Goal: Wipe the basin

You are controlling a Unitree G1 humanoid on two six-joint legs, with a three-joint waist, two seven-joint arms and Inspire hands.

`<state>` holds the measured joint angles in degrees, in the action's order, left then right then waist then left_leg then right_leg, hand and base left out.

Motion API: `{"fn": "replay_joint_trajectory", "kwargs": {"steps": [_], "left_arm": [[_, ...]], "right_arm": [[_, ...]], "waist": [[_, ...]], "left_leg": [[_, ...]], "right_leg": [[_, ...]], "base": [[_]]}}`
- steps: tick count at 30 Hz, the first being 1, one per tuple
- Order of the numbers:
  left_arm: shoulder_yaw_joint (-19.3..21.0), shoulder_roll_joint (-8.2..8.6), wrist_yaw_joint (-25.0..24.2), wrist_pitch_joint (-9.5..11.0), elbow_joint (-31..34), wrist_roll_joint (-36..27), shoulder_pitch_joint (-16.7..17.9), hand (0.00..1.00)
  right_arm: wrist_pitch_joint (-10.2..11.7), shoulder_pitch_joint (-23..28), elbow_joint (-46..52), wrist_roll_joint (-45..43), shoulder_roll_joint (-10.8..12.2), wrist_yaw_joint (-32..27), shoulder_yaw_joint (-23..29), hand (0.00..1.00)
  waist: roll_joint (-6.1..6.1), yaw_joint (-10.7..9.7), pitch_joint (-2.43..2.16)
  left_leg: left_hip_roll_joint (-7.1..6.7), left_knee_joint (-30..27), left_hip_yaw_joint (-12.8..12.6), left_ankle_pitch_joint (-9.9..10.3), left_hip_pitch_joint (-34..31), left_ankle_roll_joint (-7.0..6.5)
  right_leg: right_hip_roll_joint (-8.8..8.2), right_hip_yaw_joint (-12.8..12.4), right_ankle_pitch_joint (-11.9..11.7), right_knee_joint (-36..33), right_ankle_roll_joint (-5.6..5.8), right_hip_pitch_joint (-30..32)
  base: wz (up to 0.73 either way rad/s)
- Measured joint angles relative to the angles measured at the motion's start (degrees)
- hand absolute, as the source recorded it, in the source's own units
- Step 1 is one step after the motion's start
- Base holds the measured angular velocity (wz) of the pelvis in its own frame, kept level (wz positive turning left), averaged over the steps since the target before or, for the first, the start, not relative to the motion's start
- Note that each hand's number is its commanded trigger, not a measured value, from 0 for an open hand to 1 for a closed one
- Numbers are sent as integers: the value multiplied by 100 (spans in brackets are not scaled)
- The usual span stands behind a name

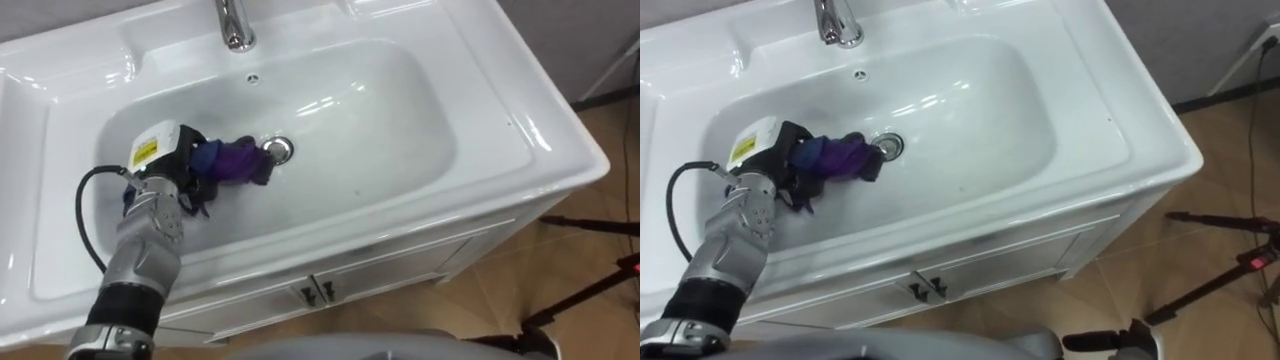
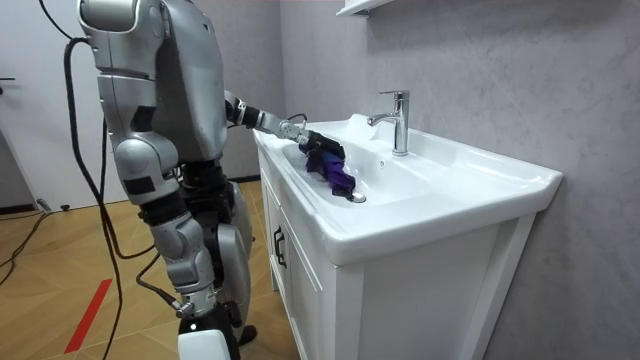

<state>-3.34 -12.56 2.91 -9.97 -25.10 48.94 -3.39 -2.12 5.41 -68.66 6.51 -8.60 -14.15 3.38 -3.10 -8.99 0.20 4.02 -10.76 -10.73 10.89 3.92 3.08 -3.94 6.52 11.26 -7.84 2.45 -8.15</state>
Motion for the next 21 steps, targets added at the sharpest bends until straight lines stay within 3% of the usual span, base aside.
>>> {"fn": "replay_joint_trajectory", "kwargs": {"steps": [9,21], "left_arm": [[-84,0,79,9,833,702,194,100],[-95,-2,103,7,886,833,194,100]], "right_arm": [[28,50,-2,0,-2,156,-100,0],[28,58,-7,-41,-13,227,-97,0]], "waist": [[-63,101,-10],[-65,145,-1]], "left_leg": [[-3,-7,7,-2,-16,-1],[-2,-21,17,-1,-21,-1]], "right_leg": [[-6,7,-1,-1,-1,-16],[-9,74,-2,-8,-3,-22]], "base": [[0],[0]]}}
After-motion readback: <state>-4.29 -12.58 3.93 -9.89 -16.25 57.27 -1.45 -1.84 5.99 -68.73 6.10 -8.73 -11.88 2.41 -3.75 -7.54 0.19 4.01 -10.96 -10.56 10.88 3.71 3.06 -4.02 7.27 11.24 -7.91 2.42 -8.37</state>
